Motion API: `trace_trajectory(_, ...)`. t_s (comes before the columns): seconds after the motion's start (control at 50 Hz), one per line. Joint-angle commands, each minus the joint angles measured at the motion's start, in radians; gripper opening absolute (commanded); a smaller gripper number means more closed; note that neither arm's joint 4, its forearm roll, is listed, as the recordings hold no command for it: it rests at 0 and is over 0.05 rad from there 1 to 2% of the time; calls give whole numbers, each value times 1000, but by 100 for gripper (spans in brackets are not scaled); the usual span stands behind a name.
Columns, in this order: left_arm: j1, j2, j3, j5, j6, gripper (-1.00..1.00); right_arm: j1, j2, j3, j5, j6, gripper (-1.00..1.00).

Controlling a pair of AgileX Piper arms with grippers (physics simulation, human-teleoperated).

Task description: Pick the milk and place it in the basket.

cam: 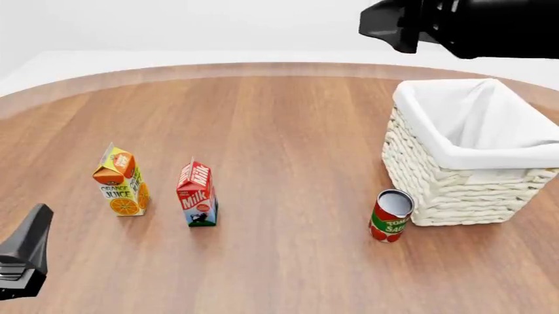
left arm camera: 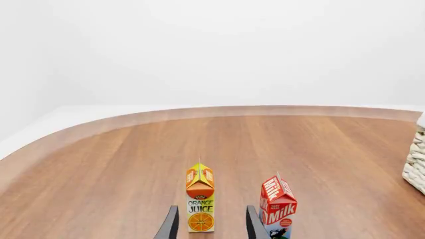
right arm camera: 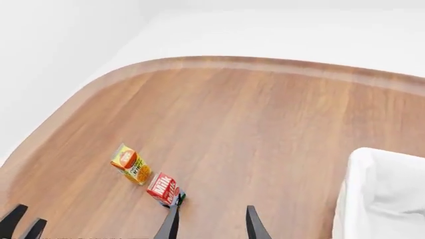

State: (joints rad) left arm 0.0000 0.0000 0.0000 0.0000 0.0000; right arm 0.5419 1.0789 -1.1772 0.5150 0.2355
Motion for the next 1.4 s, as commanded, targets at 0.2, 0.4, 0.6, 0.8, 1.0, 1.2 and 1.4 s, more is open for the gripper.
trace_trajectory(0.2,0,0,0,0,0,100,62,169,-118,1,30,100)
trace_trajectory(0.4,0,0,0,0,0,100,101,260,-181,-3,46,100)
trace_trajectory(0.6,0,0,0,0,0,100,126,358,-251,-15,83,100)
trace_trajectory(0.8,0,0,0,0,0,100,168,456,-306,-32,121,100)
trace_trajectory(1.0,0,0,0,0,0,100,164,506,-318,-50,132,100)
trace_trajectory(1.2,0,0,0,0,0,100,167,562,-323,-85,190,100)
trace_trajectory(1.4,0,0,0,0,0,100,161,599,-299,-124,263,100)
